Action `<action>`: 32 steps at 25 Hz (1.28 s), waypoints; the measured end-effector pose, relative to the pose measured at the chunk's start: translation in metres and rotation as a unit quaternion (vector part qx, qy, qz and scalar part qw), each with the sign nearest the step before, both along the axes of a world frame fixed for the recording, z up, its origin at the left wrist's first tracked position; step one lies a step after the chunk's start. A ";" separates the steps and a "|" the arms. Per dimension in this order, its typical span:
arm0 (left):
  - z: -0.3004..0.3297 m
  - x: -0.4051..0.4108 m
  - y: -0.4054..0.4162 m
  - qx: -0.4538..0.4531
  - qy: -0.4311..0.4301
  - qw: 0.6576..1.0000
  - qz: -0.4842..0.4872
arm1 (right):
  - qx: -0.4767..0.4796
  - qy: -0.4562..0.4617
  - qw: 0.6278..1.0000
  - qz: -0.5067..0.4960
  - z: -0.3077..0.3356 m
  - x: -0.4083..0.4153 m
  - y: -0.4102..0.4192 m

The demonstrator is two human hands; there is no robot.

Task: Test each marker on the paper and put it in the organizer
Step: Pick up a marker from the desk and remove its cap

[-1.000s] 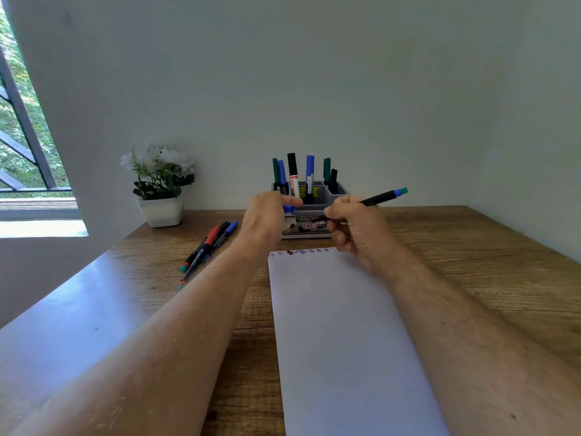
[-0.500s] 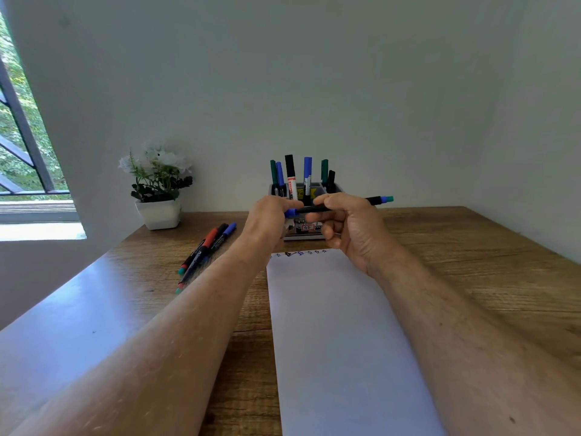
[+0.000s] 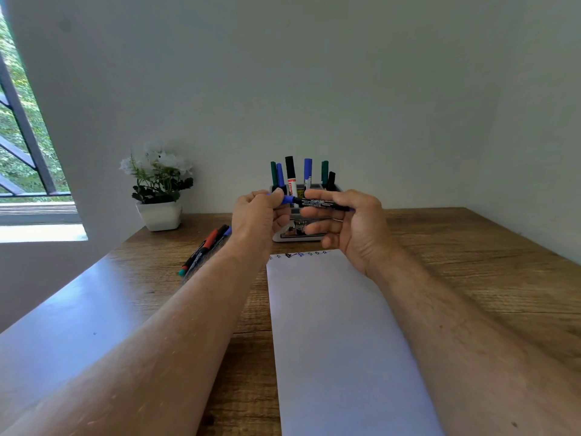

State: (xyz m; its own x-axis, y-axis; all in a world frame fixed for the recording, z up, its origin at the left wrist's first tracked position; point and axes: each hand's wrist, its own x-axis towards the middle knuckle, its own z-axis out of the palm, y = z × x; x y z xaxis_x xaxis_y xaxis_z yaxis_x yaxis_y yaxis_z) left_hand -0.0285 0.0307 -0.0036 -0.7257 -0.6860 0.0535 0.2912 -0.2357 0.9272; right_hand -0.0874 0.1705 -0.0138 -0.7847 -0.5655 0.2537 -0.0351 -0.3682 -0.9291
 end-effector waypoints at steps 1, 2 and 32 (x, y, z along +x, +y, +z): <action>0.000 0.000 -0.002 0.011 0.013 1.000 0.007 | 0.016 0.008 1.000 0.000 0.000 0.000 0.000; -0.001 -0.001 -0.004 0.013 0.024 1.000 0.015 | 0.036 0.024 0.999 -0.009 -0.001 0.000 -0.001; 0.031 0.009 0.008 -0.310 0.258 0.883 0.242 | 0.165 0.245 0.911 -0.289 -0.019 -0.007 -0.012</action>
